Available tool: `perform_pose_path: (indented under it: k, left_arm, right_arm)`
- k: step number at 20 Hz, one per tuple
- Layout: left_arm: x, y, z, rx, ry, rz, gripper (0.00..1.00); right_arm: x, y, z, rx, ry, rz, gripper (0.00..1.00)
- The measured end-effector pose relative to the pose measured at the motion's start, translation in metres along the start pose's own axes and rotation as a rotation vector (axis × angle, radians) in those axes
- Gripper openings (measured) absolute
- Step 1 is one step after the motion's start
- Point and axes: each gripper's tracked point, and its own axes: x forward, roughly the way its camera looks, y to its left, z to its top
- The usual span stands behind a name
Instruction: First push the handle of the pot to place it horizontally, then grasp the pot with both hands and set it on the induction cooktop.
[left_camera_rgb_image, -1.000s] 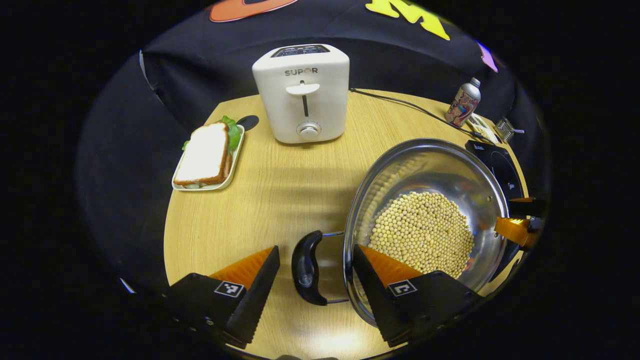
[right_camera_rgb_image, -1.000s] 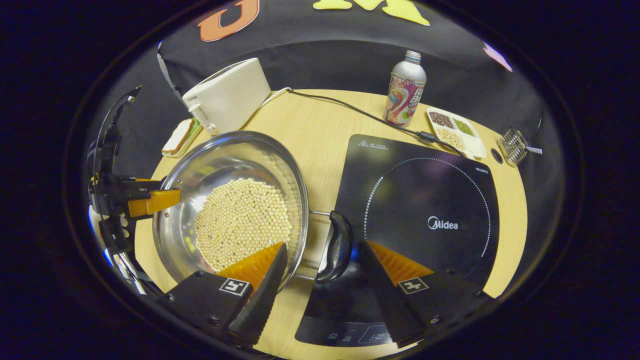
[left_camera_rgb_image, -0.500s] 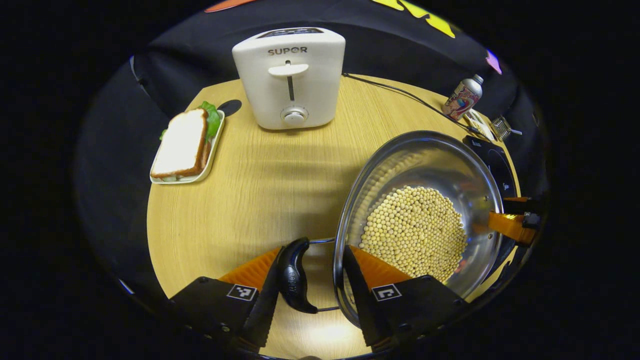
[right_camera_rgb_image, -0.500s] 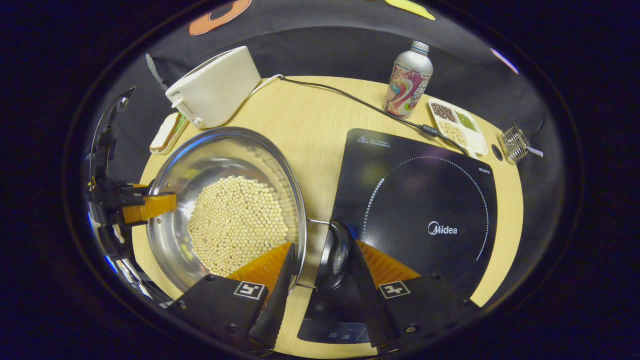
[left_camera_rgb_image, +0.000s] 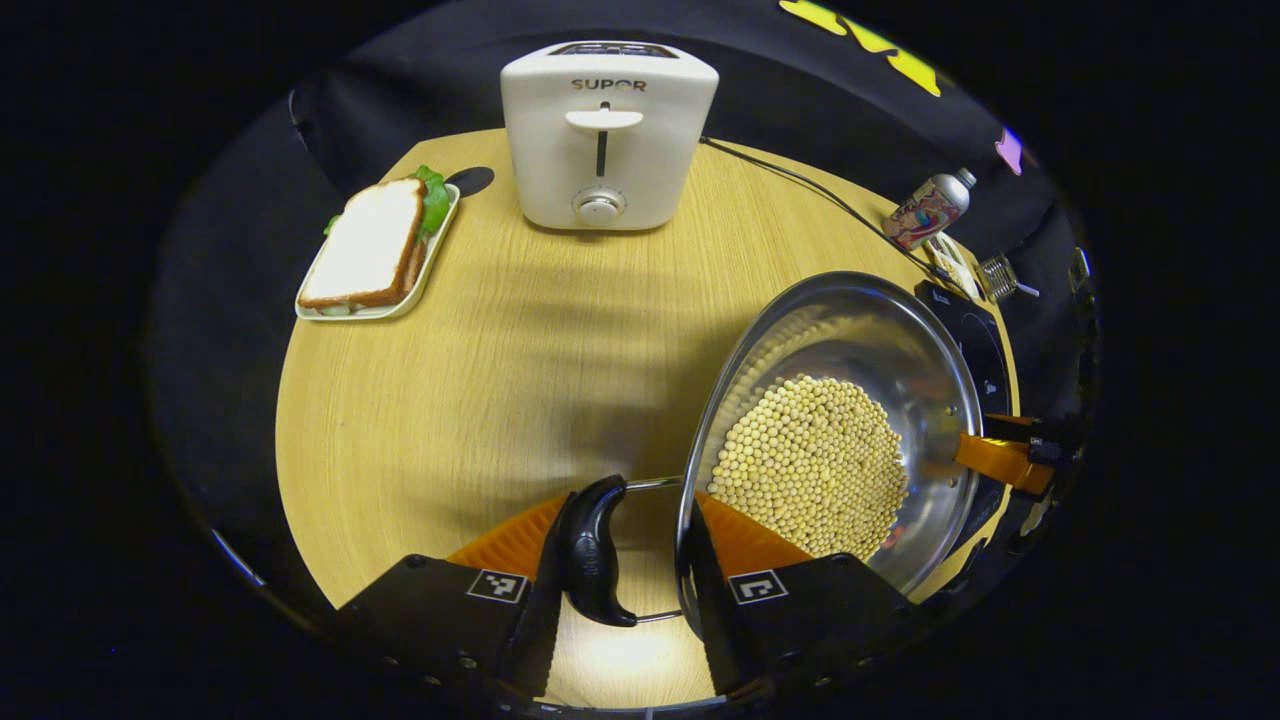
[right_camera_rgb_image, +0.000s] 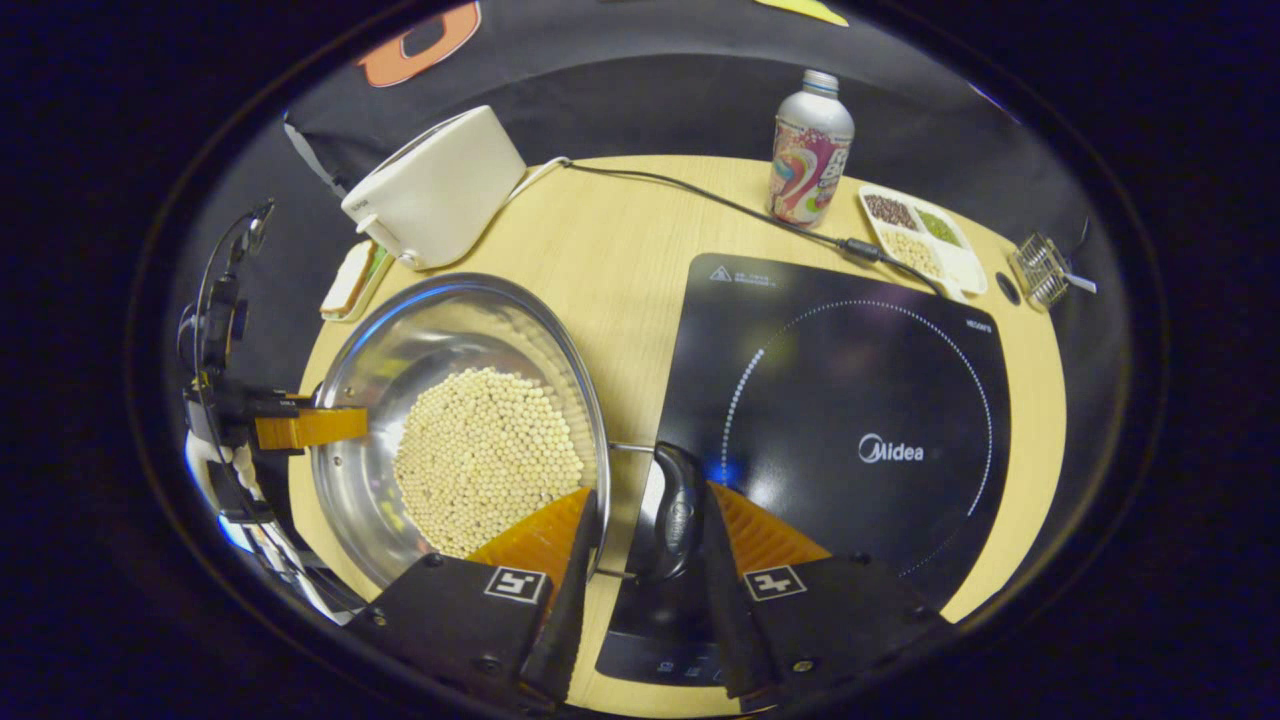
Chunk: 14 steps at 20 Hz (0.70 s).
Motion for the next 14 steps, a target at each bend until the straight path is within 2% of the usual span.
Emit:
perform_pose_path:
  k: [1,4,5,7,8,9,14]
  left_arm:
    - [-0.008,-0.001,0.0,0.01,-0.015,0.009,0.58]
    - [-0.027,-0.006,0.001,0.015,-0.036,0.021,0.58]
    - [-0.032,-0.008,0.001,0.015,-0.041,0.021,0.58]
    - [-0.04,-0.015,-0.001,0.017,-0.046,0.016,0.58]
    - [-0.043,-0.02,-0.001,0.013,-0.048,0.01,0.58]
    - [-0.047,-0.026,-0.002,0.011,-0.052,0.004,0.58]
    - [-0.063,-0.055,0.008,0.031,-0.075,-0.016,0.58]
  right_arm:
    - [-0.004,-0.001,-0.001,0.005,-0.006,0.009,0.58]
    - [-0.015,-0.001,0.001,-0.001,-0.026,0.03,0.55]
    - [-0.019,-0.004,0.002,-0.003,-0.027,0.03,0.58]
    - [-0.03,-0.008,0.0,0.0,-0.036,0.028,0.55]
    - [-0.038,-0.009,-0.001,-0.003,-0.045,0.029,0.58]
    - [-0.047,-0.01,-0.001,-0.005,-0.056,0.027,0.55]
    - [-0.082,-0.035,-0.001,0.006,-0.111,0.009,0.57]
